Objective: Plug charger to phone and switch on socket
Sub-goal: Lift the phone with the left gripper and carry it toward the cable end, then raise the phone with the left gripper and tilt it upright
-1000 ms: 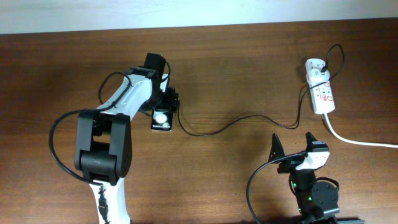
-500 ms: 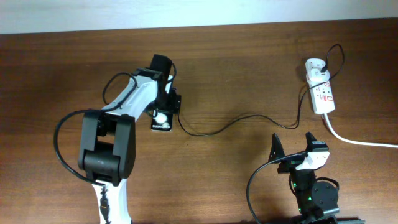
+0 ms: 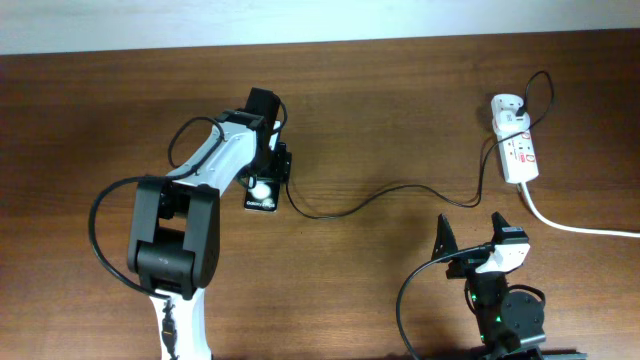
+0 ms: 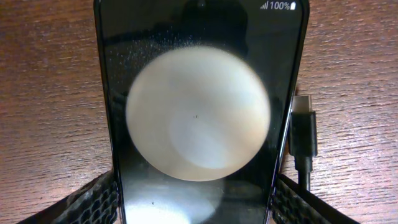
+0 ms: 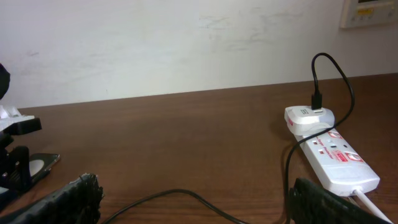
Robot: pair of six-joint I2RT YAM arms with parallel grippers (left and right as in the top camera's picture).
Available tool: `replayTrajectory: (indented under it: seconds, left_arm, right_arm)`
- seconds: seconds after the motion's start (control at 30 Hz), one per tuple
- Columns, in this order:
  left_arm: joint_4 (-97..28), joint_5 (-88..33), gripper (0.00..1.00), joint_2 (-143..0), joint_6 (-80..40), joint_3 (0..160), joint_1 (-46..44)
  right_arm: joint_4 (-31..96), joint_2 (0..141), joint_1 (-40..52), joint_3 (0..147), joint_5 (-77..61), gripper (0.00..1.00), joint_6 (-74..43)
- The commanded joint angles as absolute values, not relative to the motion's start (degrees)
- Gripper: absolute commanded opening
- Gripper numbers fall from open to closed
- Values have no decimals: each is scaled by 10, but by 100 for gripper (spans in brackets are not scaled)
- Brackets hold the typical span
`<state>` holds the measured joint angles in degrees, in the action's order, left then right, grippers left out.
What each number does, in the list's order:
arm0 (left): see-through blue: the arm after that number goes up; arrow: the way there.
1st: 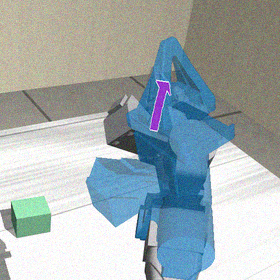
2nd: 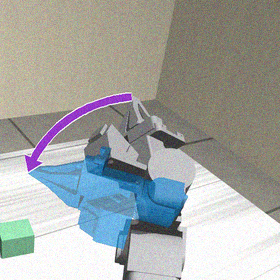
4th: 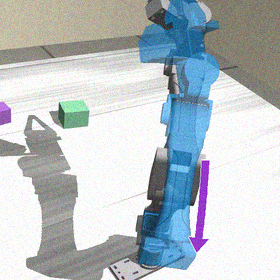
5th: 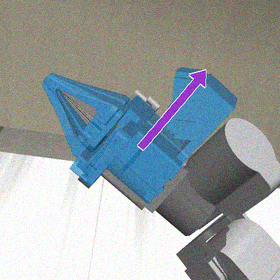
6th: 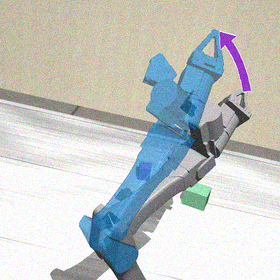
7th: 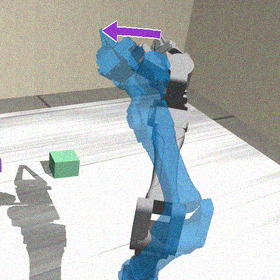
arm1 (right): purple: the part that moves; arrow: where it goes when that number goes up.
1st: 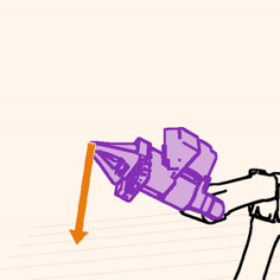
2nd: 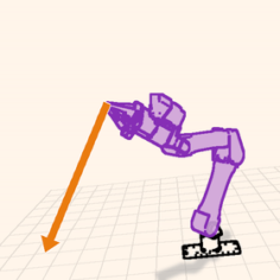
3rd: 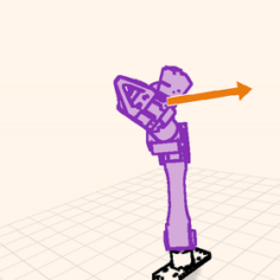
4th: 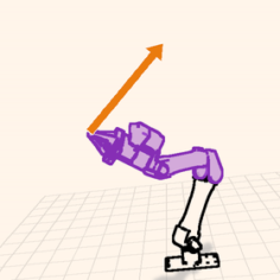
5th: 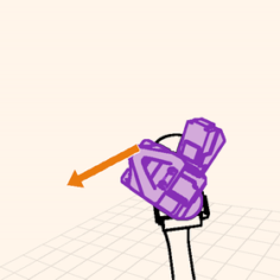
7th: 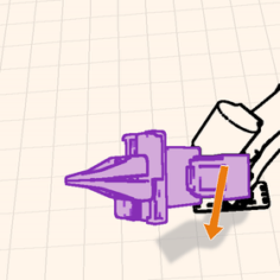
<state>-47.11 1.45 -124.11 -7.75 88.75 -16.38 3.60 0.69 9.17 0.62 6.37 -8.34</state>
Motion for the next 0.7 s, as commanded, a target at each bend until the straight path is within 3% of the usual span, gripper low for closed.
replayTrajectory:
  seconds: [0.0,0.67]
  left_arm:
    - [-483,-4,74,-1316,-94,853,-171]
    - [-745,-2,71,-1315,-93,1188,-170]
  right_arm:
    - [41,2,90,3,65,99,-79]
    - [41,2,90,3,65,99,-79]
